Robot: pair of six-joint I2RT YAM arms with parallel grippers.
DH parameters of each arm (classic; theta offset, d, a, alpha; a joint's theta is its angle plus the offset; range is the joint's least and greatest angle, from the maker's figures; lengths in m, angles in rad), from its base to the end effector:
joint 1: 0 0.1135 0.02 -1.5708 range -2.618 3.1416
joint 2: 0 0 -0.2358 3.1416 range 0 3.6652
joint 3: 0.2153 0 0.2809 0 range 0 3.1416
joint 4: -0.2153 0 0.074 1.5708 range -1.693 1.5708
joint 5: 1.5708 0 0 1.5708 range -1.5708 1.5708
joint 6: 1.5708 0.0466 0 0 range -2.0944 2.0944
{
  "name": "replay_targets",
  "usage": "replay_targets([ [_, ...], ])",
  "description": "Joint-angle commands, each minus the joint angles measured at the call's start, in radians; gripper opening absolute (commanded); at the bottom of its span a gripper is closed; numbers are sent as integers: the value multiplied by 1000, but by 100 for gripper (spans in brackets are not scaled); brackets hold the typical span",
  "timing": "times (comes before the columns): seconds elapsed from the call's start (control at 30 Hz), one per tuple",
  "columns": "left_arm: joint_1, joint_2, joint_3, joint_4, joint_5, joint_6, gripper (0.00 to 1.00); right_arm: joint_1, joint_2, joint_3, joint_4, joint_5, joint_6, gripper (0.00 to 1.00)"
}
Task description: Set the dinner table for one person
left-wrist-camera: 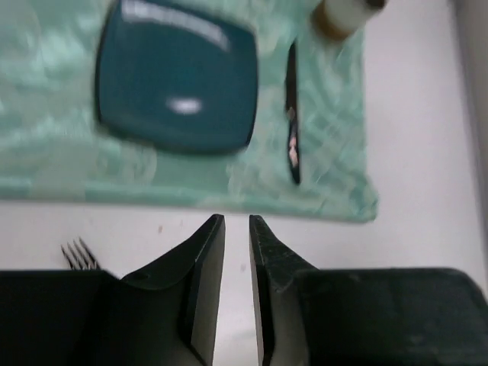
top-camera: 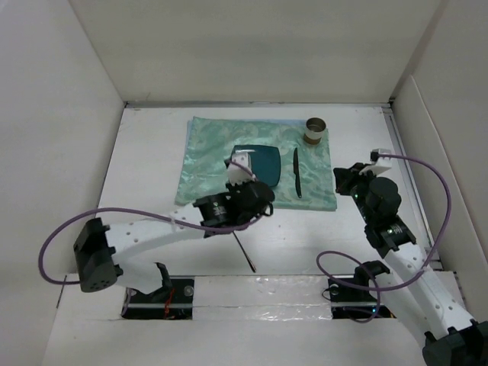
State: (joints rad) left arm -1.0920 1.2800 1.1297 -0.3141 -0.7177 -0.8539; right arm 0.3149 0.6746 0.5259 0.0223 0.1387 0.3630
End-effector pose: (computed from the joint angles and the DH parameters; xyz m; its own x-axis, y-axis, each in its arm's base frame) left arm 0.1793 -0.2790 0.3088 -0.4354 -0.3939 -0.8095 0.1058 0.8706 -0.4805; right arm 0.2257 0.0668 0.2643 -0.1747 0.3130 -0.9336 -0.1223 0.9339 0.3360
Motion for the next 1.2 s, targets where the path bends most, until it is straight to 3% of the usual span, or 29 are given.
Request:
replay_targets([
  [0.0,-77,30,-93,-221,-162,-361,18,-36,-32,-3,24,-56,10,0],
  [0.13,-91,36,-263,-184,-69,-565,27,-57,-66,-1,-4,-33,28,12],
  [0.23,-91,65,-307,-189,-29,-645,28,-39,-79,-6,1,-18,25,18],
  [0.37,-91,116,-350,-226,41,-739,29,-39,-69,0,2,-37,21,18],
  [0.57,-91,214,-349,-218,96,-783,29,-30,-63,-3,11,-50,17,19],
  [0.9,-91,243,-377,-189,92,-775,28,-30,-46,-1,19,-57,19,19],
  [1.17,-100,314,-349,-250,127,-749,23,-30,-50,0,11,-48,19,19],
])
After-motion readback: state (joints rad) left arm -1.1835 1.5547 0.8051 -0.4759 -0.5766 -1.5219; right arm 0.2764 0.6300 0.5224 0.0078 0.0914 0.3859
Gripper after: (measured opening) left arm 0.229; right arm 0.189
